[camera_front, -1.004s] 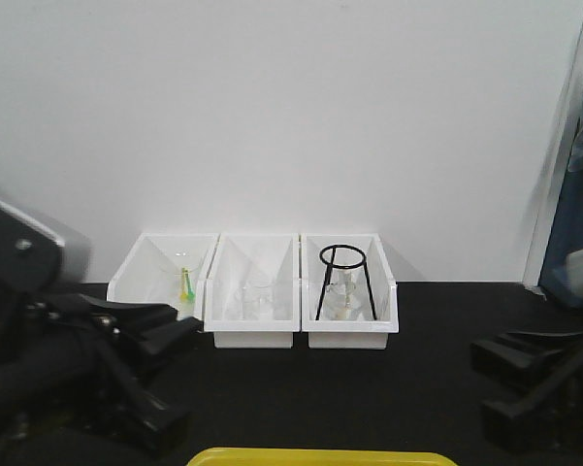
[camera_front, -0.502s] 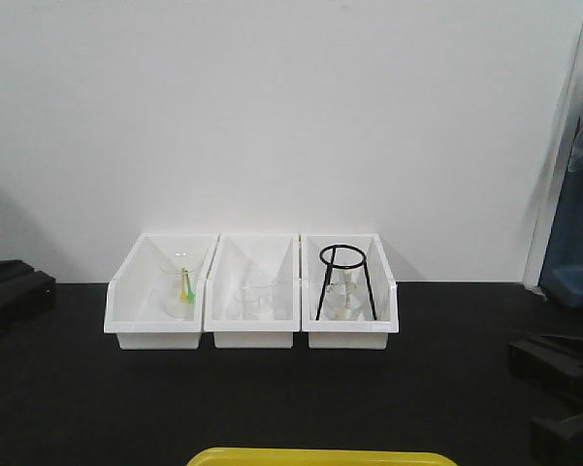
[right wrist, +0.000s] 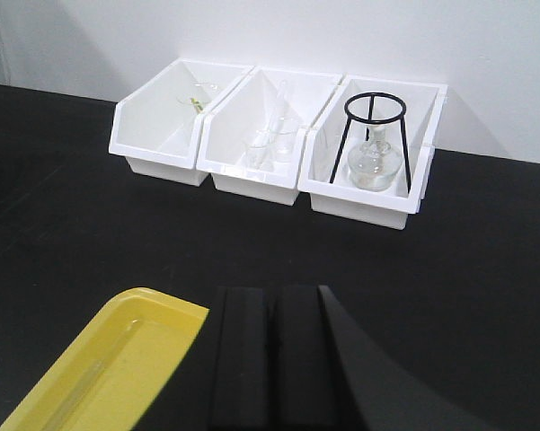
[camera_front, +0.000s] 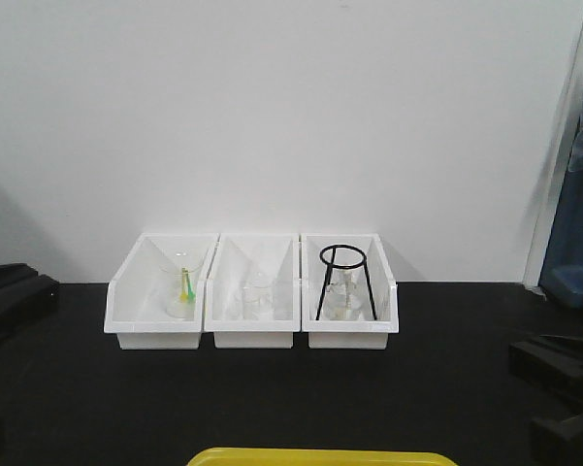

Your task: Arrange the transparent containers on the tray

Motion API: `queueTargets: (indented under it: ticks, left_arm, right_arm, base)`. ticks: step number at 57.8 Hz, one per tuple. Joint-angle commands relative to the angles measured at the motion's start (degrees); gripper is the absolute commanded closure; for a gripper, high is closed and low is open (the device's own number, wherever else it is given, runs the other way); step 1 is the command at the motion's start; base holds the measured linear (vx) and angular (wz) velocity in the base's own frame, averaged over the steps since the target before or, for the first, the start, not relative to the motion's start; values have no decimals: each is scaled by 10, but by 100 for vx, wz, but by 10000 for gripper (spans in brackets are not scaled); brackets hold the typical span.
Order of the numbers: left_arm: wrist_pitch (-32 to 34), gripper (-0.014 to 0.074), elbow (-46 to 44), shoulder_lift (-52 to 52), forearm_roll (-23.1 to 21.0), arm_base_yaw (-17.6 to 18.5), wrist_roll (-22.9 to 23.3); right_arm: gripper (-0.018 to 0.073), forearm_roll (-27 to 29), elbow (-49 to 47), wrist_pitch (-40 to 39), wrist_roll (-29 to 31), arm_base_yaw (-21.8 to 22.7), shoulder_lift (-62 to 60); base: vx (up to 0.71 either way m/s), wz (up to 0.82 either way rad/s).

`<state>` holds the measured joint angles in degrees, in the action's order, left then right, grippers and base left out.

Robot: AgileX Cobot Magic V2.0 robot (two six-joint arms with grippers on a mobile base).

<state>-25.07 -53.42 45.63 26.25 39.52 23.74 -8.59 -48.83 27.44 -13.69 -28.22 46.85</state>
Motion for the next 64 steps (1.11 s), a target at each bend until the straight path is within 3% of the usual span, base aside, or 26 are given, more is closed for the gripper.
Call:
queueTargets:
  ticks: [1, 11, 21, 25, 35, 39, 43, 50, 60, 64]
  left_arm:
    - [11, 603, -7, -13, 19, -2, 0]
    - [21, 603, 87, -106, 42, -36, 14]
    - [6, 603, 224, -259, 34, -148, 45]
    - [7, 603, 278, -328, 8, -196, 18]
    - [36, 603, 393, -478, -103, -283, -139]
    - [63, 603, 435, -475, -140, -309, -165]
    - [105, 603, 481, -470, -176, -331, -167]
    - [268, 603, 577, -472, -206, -358, -158]
    - [230, 603, 570, -471, -210, -393, -178]
    - [229, 603, 571, -471, -235, -396, -173]
  right_arm:
    - [572, -9, -17, -41, 6, 5, -4]
    - [572, -9, -17, -41, 6, 5, -4]
    - [572, -9, -17, -40, 6, 5, -4]
    - [572, -9, -17, -40, 6, 5, -4]
    - [572, -9, -17, -40, 6, 5, -4]
    - [572, -9, -17, -38, 6, 5, -4]
    - [572, -9, -17, -36, 6, 5, -4]
    - [572, -9, -17, -36, 6, 5, -4]
    - [572, -9, -17, -35, 6, 5, -4]
    - [572, -9, -17, -36, 6, 5, -4]
  base:
    - [0, 0]
    - [0, 0]
    - [0, 0]
    - [0, 0]
    - [0, 0]
    - [0, 0]
    - [0, 1]
    - [0, 0]
    - [0, 0]
    - [0, 0]
